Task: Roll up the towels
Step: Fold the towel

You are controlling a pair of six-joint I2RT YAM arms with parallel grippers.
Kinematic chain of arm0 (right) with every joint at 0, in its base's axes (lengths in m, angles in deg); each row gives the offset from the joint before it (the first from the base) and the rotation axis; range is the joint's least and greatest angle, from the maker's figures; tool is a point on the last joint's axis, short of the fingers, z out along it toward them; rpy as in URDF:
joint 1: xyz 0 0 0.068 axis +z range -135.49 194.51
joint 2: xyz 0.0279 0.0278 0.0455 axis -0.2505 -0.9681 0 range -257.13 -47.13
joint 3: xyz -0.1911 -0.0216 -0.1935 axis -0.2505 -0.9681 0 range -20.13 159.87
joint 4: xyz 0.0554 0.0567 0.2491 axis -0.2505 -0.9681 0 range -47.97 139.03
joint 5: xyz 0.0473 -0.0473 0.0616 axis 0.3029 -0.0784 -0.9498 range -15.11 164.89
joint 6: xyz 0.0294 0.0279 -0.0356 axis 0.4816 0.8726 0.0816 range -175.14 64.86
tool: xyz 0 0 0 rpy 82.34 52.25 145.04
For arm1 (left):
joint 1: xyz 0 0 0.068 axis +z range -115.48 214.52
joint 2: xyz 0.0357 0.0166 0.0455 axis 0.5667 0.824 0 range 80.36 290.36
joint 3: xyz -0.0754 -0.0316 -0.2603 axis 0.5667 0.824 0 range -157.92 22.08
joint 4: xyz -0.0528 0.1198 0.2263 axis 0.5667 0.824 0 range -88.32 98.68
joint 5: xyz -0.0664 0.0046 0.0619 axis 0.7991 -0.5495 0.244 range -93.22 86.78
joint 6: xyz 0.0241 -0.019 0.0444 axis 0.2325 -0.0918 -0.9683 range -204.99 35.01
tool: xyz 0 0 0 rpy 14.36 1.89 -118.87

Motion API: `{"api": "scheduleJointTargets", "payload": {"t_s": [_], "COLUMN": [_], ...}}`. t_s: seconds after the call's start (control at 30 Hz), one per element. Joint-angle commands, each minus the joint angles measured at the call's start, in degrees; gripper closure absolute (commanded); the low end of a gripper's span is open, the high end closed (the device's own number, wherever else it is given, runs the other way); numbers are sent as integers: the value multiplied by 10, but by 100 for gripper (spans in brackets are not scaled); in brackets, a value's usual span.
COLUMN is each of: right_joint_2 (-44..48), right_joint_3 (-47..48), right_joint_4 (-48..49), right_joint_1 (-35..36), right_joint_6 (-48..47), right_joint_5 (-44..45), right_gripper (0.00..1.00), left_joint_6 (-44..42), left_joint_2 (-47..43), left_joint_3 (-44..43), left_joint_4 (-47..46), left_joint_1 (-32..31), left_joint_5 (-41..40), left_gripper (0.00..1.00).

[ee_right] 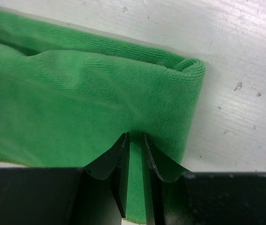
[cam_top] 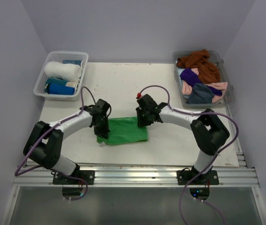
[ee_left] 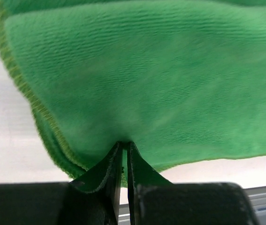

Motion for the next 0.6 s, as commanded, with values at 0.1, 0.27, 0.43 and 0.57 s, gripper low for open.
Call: {"api": "scheduleJointTargets", "payload": {"t_s": [0.1, 0.27, 0.43, 0.57], "right_joint_2": [-38, -19, 23, 3], "right_joint_3": [6, -5, 10, 50], "right_joint_4": [6, 9, 5, -7], "right_joint_1": [-12, -11, -11, -10], "right_joint_6": [18, 18, 11, 0], "right_joint_5": [5, -8, 8, 8], "right_gripper": [82, 83, 81, 81], "left_joint_6": [15, 19, 20, 23], "left_joint_2": [-56, -82, -105, -110], "left_joint_3": [40, 68, 40, 16], "left_joint_4": [55, 22, 14, 13], "left_joint_1": [23, 92, 91, 82], "left_joint_5": [-109, -82, -64, -59], "left_gripper": [89, 90, 90, 90]}}
